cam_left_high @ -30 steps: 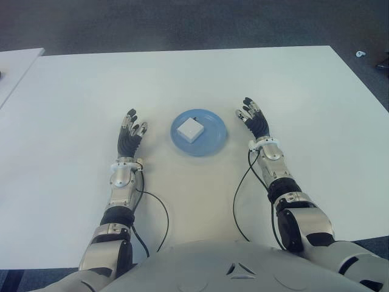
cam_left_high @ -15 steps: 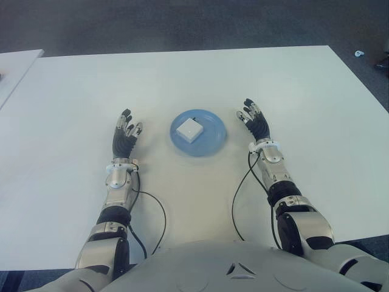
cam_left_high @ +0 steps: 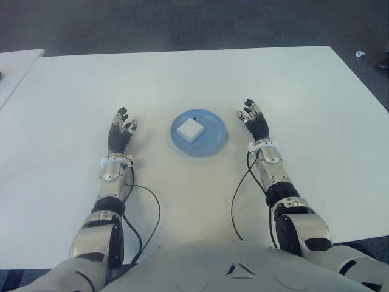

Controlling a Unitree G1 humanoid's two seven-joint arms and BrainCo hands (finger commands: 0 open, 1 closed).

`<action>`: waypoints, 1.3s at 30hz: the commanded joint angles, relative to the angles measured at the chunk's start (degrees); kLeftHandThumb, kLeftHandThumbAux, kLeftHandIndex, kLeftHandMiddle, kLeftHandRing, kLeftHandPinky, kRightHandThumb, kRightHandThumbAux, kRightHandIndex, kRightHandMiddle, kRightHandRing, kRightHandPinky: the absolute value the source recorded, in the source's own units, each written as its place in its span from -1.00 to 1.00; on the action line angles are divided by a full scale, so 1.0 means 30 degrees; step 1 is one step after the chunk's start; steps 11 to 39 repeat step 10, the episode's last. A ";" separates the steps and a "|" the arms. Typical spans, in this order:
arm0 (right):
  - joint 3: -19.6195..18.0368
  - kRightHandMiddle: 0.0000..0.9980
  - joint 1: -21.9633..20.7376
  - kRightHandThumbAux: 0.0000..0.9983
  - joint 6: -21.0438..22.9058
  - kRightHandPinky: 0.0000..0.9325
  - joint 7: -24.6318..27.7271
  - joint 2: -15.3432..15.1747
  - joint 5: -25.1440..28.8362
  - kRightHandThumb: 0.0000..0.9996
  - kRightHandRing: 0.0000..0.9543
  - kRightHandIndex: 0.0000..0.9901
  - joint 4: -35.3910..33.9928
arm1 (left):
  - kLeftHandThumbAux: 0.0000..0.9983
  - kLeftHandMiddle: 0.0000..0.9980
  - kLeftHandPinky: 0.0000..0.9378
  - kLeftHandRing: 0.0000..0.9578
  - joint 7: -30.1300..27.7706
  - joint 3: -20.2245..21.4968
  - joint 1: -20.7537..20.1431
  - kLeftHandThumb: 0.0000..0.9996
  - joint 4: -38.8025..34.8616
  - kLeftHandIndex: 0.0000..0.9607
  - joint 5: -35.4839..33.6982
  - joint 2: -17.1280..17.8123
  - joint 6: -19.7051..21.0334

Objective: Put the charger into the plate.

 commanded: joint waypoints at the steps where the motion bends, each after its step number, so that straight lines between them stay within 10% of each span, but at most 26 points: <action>1: -0.0084 -1.00 0.0502 0.26 0.0067 -1.00 -0.0058 0.0287 0.0085 -0.84 -1.00 -1.00 0.0127 | 0.18 -0.88 -0.90 -0.89 -0.0851 -0.0821 -0.0337 -1.00 0.0889 -1.00 0.0748 0.0325 0.1042; 39: -0.0228 -1.00 0.0819 0.30 0.0182 -1.00 -0.0093 0.0318 0.0170 -0.83 -1.00 -1.00 -0.0500 | 0.10 -0.86 -0.85 -0.87 -0.0336 -0.1449 -0.0523 -1.00 0.1401 -1.00 0.1237 0.0110 0.1053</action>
